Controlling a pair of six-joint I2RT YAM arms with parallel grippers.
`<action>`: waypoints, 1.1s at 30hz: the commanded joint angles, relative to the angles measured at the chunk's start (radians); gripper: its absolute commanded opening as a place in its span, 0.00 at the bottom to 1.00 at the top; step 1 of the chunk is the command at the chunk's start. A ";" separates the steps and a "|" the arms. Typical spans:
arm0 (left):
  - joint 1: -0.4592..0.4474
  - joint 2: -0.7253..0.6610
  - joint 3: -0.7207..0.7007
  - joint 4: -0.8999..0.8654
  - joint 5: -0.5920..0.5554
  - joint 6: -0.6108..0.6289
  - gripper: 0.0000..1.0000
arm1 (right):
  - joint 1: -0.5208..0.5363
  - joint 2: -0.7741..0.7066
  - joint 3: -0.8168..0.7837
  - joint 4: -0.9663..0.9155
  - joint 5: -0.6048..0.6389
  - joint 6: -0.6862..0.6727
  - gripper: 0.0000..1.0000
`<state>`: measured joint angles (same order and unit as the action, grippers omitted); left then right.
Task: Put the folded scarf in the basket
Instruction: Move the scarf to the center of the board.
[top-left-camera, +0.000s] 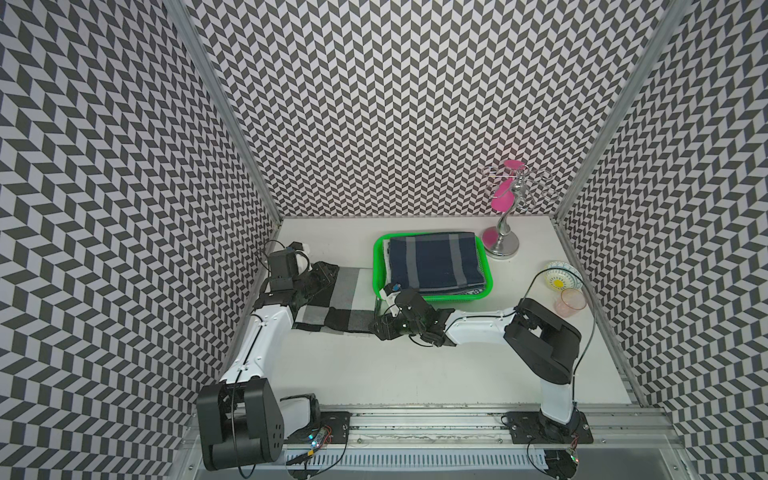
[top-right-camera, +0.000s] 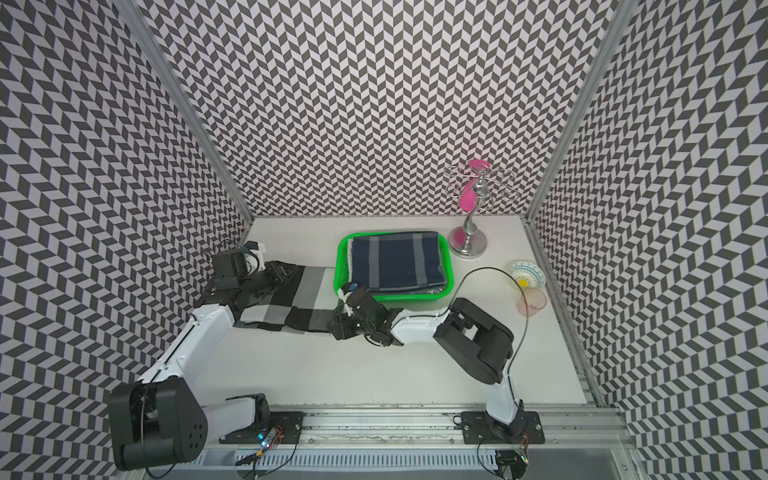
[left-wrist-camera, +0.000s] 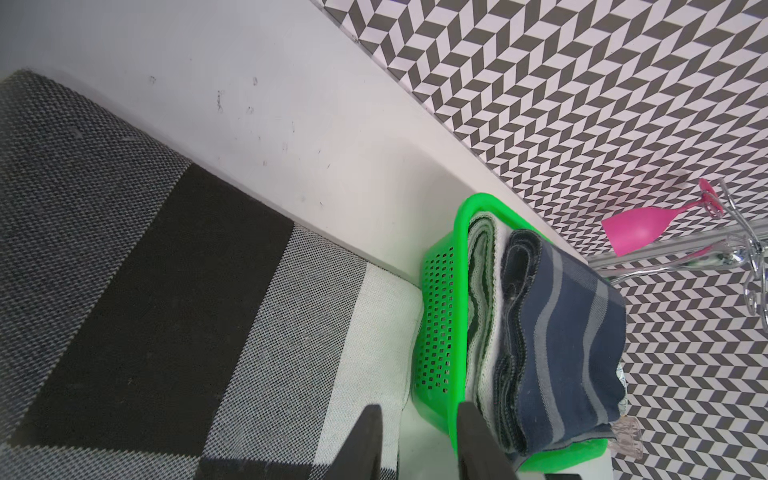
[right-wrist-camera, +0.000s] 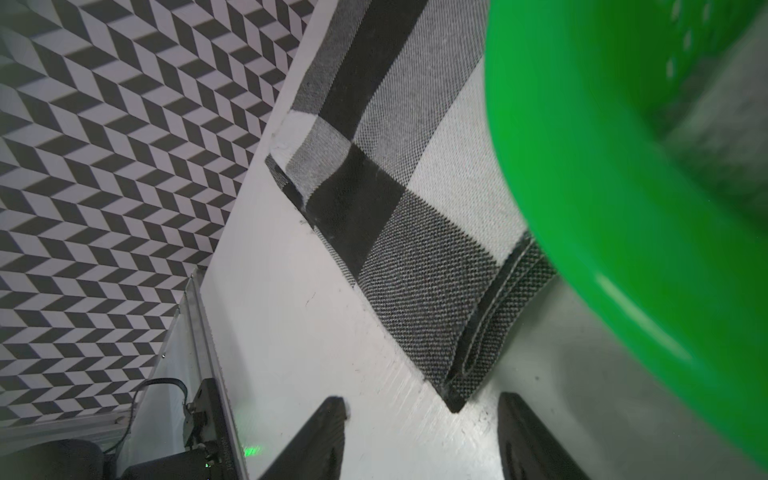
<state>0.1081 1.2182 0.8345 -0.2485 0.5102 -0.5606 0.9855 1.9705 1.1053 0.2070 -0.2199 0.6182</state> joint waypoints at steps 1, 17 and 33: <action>0.003 -0.023 0.001 0.040 0.015 -0.004 0.34 | 0.007 0.053 0.045 -0.002 0.013 0.002 0.56; 0.051 -0.028 -0.027 0.031 0.063 0.036 0.34 | 0.011 0.136 0.099 -0.056 -0.022 -0.057 0.02; 0.072 -0.046 -0.050 -0.013 0.039 0.080 0.34 | 0.043 -0.124 -0.301 0.007 -0.116 -0.056 0.01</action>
<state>0.1738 1.1980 0.7959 -0.2512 0.5465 -0.5095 1.0100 1.8938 0.8940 0.2390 -0.3084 0.5449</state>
